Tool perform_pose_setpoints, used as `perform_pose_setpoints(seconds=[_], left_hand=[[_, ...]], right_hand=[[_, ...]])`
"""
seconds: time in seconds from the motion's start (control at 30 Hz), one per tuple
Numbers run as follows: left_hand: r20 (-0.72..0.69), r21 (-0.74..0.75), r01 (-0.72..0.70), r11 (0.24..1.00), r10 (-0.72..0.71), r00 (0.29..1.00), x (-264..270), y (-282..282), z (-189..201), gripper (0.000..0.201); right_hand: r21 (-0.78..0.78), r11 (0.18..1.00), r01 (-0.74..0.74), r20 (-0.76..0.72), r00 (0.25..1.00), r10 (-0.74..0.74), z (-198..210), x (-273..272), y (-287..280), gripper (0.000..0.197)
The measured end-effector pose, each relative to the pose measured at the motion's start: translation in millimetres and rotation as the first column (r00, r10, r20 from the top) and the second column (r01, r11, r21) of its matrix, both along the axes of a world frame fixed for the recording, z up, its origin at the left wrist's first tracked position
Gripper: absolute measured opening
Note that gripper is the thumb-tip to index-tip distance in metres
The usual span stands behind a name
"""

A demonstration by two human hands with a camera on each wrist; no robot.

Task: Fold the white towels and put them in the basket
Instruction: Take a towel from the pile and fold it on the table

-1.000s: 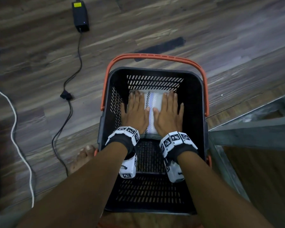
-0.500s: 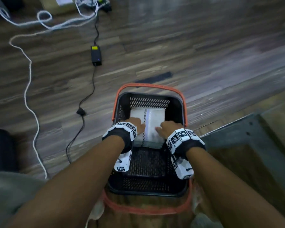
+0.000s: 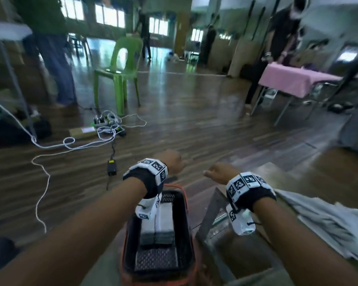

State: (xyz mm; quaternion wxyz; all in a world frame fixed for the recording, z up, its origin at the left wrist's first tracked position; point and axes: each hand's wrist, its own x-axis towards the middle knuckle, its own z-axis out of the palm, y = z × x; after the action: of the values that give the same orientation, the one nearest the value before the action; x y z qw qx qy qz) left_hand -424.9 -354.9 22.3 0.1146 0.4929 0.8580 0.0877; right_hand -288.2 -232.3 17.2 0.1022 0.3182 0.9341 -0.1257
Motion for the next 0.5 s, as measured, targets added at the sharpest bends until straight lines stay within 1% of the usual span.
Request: perform_pose_setpoints(seconds=[0.07, 0.13, 0.2, 0.3, 0.37, 0.5], left_hand=[[-0.055, 0.055, 0.059, 0.997, -0.056, 0.997, 22, -5, 30, 0.047], [-0.115, 0.090, 0.117, 0.989, -0.106, 0.988, 45, -8, 53, 0.048], [-0.156, 0.120, 0.181, 0.976, -0.161, 0.974, 67, -8, 71, 0.046], [-0.181, 0.154, 0.277, 0.948, -0.249, 0.952, 102, -8, 88, 0.045], [-0.201, 0.164, 0.345, 0.924, -0.311, 0.929, 126, -6, 95, 0.044], [-0.209, 0.165, 0.465, 0.870, -0.430, 0.878, 171, 7, 97, 0.040]], right_hand=[[0.046, 0.999, 0.029, -0.049, 0.998, -0.027, 33, 31, -7, 0.046], [0.070, 0.995, 0.068, -0.090, 0.994, -0.062, 58, 64, -13, 0.052], [0.095, 0.989, 0.115, -0.139, 0.985, -0.101, 79, 97, -23, 0.049], [0.132, 0.968, 0.214, -0.207, 0.961, -0.184, 100, 146, -37, 0.045], [0.126, 0.951, 0.282, -0.230, 0.941, -0.249, 109, 178, -43, 0.044], [0.123, 0.901, 0.416, -0.264, 0.889, -0.374, 116, 240, -49, 0.044]])
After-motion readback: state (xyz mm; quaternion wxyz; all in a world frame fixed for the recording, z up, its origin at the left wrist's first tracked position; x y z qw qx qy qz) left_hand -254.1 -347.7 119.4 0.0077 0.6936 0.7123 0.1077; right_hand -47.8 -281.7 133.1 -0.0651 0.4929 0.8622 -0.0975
